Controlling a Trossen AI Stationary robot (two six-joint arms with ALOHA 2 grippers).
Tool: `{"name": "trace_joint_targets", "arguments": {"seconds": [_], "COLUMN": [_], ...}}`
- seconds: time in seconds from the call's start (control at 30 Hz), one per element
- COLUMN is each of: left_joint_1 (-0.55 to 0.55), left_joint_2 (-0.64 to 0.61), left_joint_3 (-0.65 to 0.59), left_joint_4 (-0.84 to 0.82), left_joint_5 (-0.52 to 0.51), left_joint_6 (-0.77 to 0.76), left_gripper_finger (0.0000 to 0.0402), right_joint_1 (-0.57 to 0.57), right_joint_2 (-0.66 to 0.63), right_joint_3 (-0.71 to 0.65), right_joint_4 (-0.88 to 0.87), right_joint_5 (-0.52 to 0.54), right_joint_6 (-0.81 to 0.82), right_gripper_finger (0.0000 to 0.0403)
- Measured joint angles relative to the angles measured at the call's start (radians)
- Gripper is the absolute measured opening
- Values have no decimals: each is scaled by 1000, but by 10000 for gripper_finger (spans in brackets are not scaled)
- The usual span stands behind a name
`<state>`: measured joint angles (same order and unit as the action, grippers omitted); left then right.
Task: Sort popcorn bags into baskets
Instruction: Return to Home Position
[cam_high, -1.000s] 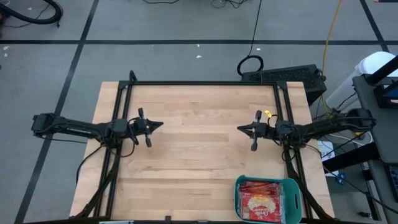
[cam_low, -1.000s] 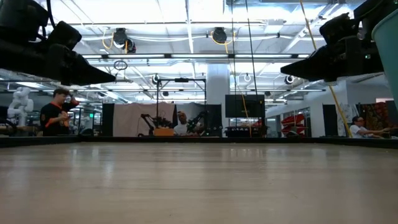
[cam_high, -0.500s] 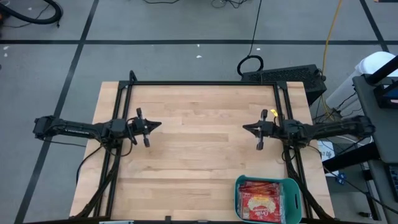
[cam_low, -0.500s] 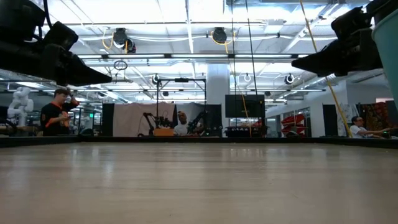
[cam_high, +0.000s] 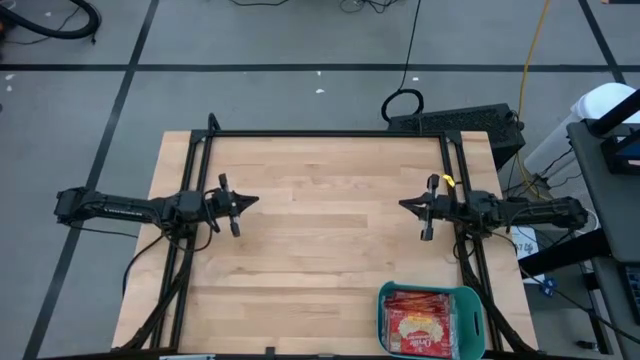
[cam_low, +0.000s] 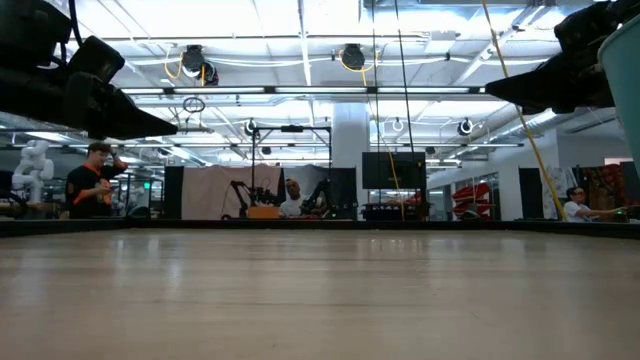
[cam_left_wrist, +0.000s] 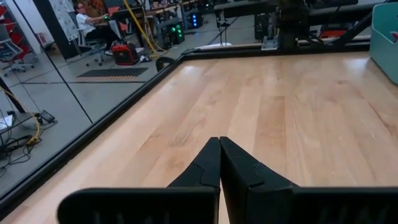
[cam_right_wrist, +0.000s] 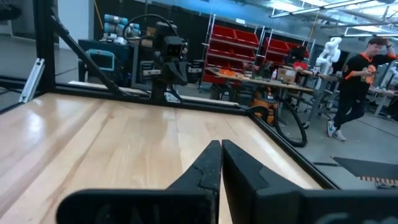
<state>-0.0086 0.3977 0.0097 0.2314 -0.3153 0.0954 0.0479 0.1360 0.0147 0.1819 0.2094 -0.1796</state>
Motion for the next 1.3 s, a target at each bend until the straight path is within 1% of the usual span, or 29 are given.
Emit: {"name": "trace_joint_targets", "arguments": {"seconds": [0.2, 0.43, 0.57, 0.67, 0.97, 1.13, 1.3], "left_joint_1": [0, 0, 0, 0, -1, -1, 6], "left_joint_2": [0, 0, -10, -47, -229, -291, -328], "left_joint_3": [0, 0, 0, 0, 1, 2, 2], "left_joint_4": [-2, -2, 2, -12, -176, -182, -185], "left_joint_5": [0, 0, 0, 19, 37, 79, 89], "left_joint_6": [-4, -5, -5, -5, -28, -9, 3], "left_gripper_finger": [8, 7, 5, 4, 5, 3, 9], "right_joint_1": [0, 0, 0, 0, 0, 0, 0], "right_joint_2": [-136, -134, -130, -126, -126, -126, -125], "right_joint_3": [-1, -1, -1, -1, -1, -1, -1], "right_joint_4": [-112, -119, -124, -125, -88, -86, -84], "right_joint_5": [-4, -3, -2, -2, -1, -1, -1], "right_joint_6": [-6, -6, 37, 23, 18, 18, 18], "right_gripper_finger": [6, 6, 6, 6, 6, 6, 6]}}
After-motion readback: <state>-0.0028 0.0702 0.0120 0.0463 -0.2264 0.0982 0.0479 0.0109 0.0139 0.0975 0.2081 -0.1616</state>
